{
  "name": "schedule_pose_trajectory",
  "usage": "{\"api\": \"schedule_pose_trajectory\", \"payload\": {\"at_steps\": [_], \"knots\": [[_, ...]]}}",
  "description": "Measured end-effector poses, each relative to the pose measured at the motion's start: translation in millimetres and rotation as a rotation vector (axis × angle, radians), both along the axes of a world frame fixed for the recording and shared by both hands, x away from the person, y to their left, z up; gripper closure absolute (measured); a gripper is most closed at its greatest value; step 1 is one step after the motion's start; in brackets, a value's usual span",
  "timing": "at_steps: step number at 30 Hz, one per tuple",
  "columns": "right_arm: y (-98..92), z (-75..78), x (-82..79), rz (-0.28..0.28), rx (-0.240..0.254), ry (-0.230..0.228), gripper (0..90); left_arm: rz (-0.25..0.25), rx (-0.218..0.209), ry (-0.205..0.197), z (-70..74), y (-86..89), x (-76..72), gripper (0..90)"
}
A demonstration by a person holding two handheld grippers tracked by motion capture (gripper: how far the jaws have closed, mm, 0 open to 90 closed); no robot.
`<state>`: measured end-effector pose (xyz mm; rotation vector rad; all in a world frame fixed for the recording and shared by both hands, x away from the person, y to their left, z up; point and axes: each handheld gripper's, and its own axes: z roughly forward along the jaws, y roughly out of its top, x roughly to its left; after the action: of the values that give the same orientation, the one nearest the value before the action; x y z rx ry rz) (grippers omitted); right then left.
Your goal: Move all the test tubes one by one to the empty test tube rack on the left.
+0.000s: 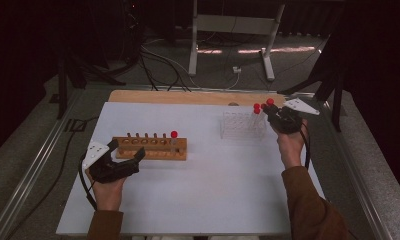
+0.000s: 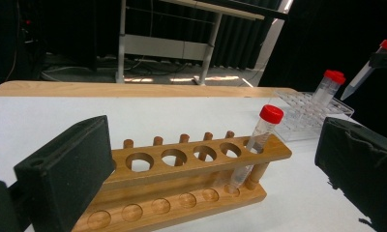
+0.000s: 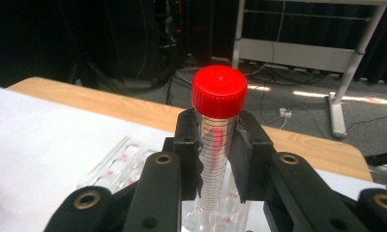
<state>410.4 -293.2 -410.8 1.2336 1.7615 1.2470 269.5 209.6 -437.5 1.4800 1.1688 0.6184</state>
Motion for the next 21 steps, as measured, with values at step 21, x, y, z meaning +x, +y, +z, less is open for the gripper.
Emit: {"api": "schedule_pose_trajectory", "payload": {"at_steps": [21], "knots": [[18.6, -5.3, -47.7, 0.176, 0.020, 0.007, 74.4, -0.003, 0.014, 0.011, -3.5, -2.0, 0.6, 0.7]]}}
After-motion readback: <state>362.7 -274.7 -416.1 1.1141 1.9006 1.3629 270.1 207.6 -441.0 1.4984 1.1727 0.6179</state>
